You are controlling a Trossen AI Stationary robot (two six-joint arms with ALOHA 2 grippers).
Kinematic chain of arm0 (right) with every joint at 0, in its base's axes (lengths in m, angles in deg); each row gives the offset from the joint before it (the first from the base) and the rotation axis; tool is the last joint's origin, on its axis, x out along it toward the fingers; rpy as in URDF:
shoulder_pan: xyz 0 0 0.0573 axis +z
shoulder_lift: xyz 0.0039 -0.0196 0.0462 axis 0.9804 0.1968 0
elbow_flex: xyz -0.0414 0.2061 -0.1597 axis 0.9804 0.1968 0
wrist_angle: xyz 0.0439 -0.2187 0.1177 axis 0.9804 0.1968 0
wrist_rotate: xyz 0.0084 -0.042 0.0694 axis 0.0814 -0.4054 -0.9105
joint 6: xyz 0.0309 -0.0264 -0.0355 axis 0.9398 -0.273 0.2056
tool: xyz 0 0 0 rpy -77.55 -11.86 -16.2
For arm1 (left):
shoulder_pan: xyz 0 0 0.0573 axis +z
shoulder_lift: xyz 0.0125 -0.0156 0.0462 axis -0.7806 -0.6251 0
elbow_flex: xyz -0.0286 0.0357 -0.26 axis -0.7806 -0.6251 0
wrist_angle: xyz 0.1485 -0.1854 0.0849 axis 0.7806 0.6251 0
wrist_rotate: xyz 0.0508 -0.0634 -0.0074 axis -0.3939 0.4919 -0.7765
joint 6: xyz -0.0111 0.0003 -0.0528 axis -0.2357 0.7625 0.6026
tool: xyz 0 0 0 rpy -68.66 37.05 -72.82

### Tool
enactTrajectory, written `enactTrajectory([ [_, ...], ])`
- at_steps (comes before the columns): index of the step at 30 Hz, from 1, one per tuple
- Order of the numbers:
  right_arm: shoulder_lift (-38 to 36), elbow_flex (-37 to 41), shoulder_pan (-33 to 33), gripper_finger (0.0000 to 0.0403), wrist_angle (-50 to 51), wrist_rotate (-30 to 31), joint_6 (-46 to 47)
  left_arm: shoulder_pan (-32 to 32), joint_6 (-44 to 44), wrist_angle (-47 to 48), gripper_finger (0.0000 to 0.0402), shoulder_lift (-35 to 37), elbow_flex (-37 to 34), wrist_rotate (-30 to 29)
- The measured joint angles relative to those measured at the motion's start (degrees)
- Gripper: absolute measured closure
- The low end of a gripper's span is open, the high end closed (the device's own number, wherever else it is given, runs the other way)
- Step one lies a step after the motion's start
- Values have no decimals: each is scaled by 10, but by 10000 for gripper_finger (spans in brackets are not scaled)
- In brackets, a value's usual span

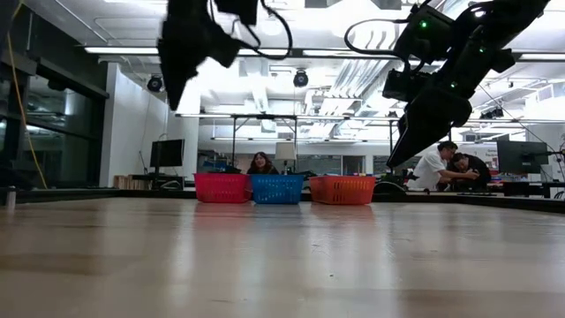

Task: Pick and place Stapler, Stapler remover, tape
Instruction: Put the red stapler into the red bin

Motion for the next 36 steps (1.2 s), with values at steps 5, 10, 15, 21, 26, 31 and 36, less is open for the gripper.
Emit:
enactTrajectory([
  [5, 0, 0, 0, 166, 0, 0, 0, -85, 58, 15, 221, 0, 0, 21],
  [10, 0, 0, 0, 166, 0, 0, 0, -176, 122, 13, 220, 0, 0, 19],
  [15, 0, 0, 0, 166, 0, 0, 0, -263, 158, 12, 220, 0, 0, 0],
  [21, 0, 0, 0, 166, 0, 0, 0, -359, 131, 12, 220, 0, 0, -10],
  [26, 0, 0, 0, 166, 4, -3, 0, -415, 138, 11, 220, -7, -1, -30],
  [31, 0, 0, 0, 166, 10, -10, 14, -436, 167, 9, 220, -11, -1, -31],
  [36, 0, 0, 4, 166, 9, -32, 27, -443, 178, -20, 220, -10, -34, -22],
])
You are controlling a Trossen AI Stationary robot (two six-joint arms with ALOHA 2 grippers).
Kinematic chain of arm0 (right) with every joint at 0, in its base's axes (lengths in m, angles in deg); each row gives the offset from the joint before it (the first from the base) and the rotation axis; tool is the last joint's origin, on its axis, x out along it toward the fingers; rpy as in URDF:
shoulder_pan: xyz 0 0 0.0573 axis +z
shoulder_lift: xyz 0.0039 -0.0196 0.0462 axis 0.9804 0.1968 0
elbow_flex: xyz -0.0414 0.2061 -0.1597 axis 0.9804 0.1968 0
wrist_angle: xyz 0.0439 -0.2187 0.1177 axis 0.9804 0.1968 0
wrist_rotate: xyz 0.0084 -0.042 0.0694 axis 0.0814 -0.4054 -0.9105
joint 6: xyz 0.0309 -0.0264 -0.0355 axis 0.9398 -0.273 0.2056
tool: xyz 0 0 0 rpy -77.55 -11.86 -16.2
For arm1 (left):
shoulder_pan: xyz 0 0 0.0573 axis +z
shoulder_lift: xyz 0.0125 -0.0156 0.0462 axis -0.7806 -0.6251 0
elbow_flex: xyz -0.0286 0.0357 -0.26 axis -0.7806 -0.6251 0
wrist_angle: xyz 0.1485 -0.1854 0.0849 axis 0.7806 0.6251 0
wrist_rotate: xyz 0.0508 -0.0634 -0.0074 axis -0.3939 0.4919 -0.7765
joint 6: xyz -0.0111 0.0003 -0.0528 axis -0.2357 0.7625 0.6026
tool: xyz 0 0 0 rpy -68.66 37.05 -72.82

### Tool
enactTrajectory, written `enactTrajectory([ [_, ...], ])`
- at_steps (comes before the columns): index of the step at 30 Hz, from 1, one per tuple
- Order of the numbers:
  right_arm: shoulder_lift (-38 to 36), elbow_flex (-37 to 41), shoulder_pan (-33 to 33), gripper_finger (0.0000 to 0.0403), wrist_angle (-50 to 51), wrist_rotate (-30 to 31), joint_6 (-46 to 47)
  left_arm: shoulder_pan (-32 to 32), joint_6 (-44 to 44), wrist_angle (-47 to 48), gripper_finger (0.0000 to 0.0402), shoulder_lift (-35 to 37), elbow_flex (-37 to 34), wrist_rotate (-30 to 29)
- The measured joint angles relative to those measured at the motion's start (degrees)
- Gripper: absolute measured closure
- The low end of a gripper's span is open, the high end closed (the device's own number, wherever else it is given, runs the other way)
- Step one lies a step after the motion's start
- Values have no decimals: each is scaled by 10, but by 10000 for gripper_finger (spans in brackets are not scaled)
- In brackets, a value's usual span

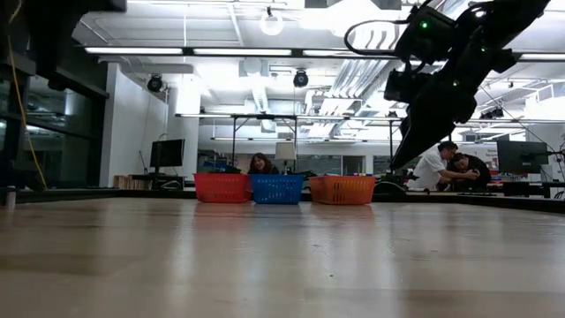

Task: Pick and place Stapler, Stapler remover, tape
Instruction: Put the red stapler into the red bin

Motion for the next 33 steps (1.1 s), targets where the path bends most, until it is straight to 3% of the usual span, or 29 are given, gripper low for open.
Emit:
enactTrajectory([
  [6, 0, 0, 57, 166, 3, 27, 20, -20, 29, -44, 221, 0, -88, 42],
  [17, -1, 0, 237, 166, 29, 137, 50, -62, 30, -208, 221, -1, -212, 46],
  [20, -17, 28, 287, 166, -23, 170, 63, -67, 34, -232, 221, -1, -230, 42],
  [26, -129, 162, 351, 166, -175, 217, 112, -67, 23, -265, 221, -1, -244, 28],
  [33, -308, 283, 364, 166, -253, 238, 136, -67, -8, -277, 221, 0, -244, 30],
])
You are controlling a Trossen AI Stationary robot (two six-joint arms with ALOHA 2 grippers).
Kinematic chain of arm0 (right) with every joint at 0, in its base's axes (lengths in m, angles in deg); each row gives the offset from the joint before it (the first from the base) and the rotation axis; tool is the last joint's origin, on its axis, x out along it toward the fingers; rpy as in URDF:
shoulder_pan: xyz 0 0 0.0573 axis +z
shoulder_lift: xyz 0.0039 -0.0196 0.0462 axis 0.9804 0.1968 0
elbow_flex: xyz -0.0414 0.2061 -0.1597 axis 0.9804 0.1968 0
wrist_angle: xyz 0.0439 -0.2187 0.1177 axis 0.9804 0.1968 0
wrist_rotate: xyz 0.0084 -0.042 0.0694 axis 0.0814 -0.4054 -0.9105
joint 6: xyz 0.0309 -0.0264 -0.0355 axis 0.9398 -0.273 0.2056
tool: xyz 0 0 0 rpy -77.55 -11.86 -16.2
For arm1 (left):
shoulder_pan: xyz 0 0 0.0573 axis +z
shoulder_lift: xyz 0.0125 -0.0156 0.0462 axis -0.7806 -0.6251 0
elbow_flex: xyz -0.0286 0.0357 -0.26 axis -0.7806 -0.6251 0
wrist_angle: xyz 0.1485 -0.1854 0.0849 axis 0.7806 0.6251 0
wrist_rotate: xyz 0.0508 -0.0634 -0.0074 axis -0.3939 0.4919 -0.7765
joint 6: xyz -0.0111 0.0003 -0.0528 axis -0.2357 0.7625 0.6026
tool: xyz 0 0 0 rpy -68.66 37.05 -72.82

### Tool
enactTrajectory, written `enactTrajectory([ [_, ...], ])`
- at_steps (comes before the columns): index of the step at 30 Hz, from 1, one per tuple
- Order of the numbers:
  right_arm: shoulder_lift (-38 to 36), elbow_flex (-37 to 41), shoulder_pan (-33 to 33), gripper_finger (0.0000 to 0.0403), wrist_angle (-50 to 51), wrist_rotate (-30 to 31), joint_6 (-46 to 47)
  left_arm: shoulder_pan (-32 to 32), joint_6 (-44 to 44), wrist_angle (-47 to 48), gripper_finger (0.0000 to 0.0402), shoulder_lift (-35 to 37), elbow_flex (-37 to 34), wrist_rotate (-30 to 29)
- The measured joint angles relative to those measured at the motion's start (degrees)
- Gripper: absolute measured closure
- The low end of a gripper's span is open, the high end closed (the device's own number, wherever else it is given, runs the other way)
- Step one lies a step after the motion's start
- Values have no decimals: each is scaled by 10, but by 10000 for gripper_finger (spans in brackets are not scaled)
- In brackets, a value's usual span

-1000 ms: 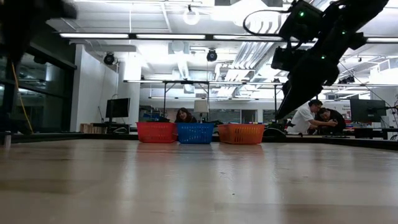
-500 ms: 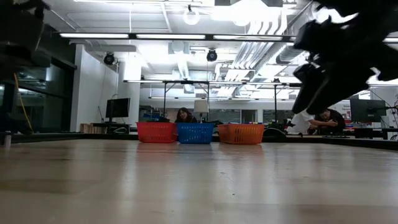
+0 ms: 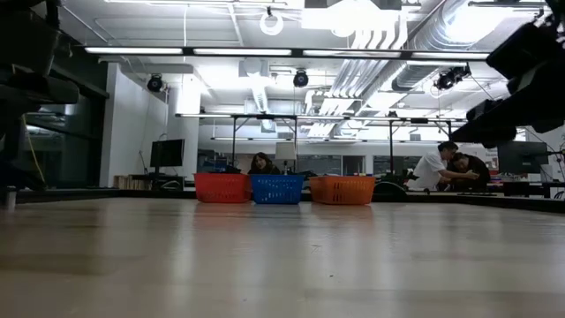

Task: Pick and place Stapler, Stapler remover, tape
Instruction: Put the red stapler into the red bin

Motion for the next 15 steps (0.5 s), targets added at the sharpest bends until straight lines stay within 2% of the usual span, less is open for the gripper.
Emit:
enactTrajectory([
  [3, -51, 38, 0, 166, -30, -15, -6, 1, -26, -1, 221, 0, 0, -20],
  [9, -103, 41, -1, 166, -51, -56, -49, 1, -69, -7, 221, 0, -5, -50],
  [15, -139, 41, -1, 166, -67, -26, -94, 1, -69, -21, 221, 0, -29, -36],
])
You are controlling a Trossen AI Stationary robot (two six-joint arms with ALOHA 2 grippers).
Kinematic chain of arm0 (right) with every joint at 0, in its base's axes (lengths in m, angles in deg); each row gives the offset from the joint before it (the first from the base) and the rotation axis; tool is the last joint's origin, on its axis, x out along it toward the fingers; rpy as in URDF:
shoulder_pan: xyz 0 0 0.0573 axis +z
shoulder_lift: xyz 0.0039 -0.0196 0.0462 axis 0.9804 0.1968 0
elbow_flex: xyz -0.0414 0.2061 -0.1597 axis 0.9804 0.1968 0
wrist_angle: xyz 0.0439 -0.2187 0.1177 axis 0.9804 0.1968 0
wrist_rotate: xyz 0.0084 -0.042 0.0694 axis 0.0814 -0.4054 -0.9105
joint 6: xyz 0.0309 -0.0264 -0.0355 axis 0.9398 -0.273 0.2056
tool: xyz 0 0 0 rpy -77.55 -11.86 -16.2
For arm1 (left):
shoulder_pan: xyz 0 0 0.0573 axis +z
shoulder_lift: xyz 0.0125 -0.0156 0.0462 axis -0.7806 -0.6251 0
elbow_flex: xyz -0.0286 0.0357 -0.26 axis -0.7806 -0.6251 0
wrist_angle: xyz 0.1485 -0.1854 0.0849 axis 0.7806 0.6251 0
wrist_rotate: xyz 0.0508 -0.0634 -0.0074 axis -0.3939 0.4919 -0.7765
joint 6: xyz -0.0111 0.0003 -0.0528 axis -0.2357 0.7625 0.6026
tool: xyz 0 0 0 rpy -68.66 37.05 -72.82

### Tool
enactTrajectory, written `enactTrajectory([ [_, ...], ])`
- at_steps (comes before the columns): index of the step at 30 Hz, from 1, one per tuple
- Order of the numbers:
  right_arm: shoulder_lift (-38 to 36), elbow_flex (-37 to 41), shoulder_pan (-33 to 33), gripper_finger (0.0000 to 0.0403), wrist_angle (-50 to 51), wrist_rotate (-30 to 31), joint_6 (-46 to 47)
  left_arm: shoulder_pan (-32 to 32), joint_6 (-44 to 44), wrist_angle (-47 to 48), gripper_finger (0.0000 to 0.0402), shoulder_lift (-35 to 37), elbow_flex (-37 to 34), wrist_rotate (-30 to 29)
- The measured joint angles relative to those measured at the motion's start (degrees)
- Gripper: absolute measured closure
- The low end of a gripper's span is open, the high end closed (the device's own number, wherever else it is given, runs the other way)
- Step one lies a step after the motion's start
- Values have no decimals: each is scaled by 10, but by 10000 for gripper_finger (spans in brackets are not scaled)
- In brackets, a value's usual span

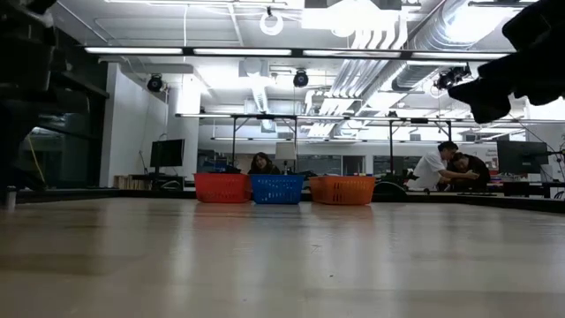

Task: Pick and place Stapler, Stapler remover, tape
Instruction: Put the red stapler into the red bin

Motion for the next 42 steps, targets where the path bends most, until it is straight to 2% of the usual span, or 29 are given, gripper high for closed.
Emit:
enactTrajectory([
  [11, -57, 0, -11, 166, 52, -7, -14, 0, 0, -26, 221, 0, -19, 2],
  [18, -129, 0, -70, 166, 84, -83, -31, 0, 0, -31, 221, 0, -19, 2],
  [24, -178, 0, -122, 166, 163, -152, -7, 0, 0, -32, 221, 0, -19, 3],
  [28, -182, 0, -139, 166, 170, -184, 1, 0, 0, -32, 221, 0, -19, 2],
  [38, -180, 0, -147, 166, 173, -186, 3, 0, -8, -39, 221, 0, -19, 13],
  [42, -180, 0, -147, 166, 174, -186, 54, 0, -15, -41, 221, 0, -19, 4],
])
